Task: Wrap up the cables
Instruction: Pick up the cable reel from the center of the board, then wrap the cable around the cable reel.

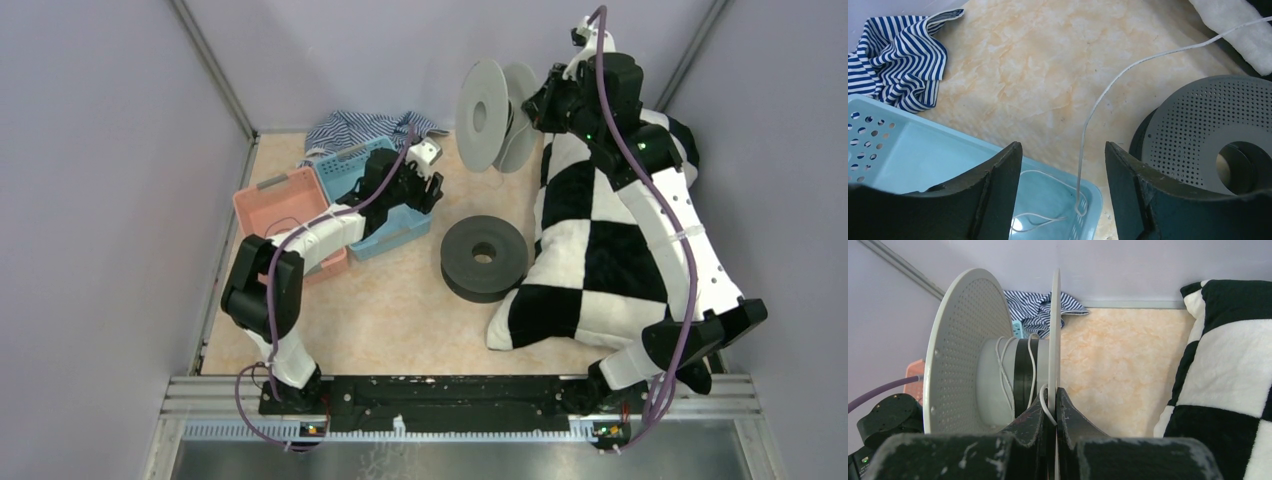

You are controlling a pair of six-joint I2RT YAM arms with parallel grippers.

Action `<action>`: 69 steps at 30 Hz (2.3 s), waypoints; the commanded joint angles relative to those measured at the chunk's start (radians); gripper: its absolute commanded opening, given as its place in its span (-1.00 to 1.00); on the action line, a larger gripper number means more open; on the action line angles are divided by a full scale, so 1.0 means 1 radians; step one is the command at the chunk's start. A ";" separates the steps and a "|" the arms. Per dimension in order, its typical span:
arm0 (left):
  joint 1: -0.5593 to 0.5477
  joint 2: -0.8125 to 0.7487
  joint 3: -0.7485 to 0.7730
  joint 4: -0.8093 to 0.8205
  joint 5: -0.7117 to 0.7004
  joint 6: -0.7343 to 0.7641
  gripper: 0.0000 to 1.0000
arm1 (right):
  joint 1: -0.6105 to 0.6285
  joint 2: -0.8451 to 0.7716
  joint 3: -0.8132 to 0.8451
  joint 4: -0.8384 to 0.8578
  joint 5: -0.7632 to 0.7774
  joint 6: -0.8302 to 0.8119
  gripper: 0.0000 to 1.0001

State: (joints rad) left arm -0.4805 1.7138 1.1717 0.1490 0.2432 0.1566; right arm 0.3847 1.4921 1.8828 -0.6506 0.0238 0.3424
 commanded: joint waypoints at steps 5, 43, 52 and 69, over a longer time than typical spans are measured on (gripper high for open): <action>0.000 0.028 0.053 -0.003 -0.014 -0.005 -0.48 | -0.018 -0.031 0.013 0.119 -0.012 0.018 -1.00; 0.093 0.208 0.668 -0.014 0.088 -0.110 -1.00 | 0.037 -0.095 -0.270 -0.107 -0.192 -0.209 -1.00; 0.054 0.086 0.660 -0.014 0.168 -0.119 -1.00 | 0.080 0.048 -0.155 -0.087 -0.075 -0.171 -1.00; -0.110 -0.042 0.639 -0.195 0.151 -0.048 -1.00 | 0.098 0.213 -0.048 0.056 0.235 -0.016 -1.00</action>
State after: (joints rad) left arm -0.5785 1.7535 1.7988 -0.0456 0.3916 0.1081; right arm 0.4778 1.6920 1.7947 -0.6926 0.1398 0.2554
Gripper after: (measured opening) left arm 0.012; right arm 0.024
